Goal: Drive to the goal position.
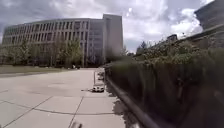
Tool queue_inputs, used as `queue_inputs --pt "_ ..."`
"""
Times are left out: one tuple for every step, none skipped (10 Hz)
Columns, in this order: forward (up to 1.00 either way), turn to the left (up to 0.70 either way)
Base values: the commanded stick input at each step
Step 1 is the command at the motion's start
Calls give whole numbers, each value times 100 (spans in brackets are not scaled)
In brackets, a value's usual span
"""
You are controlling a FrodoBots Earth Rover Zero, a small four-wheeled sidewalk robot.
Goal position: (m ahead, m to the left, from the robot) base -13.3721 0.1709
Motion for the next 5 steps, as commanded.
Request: queue_inputs --pt "6 0" --pt "6 0" --pt "6 0" --pt "6 0" --pt "6 0"
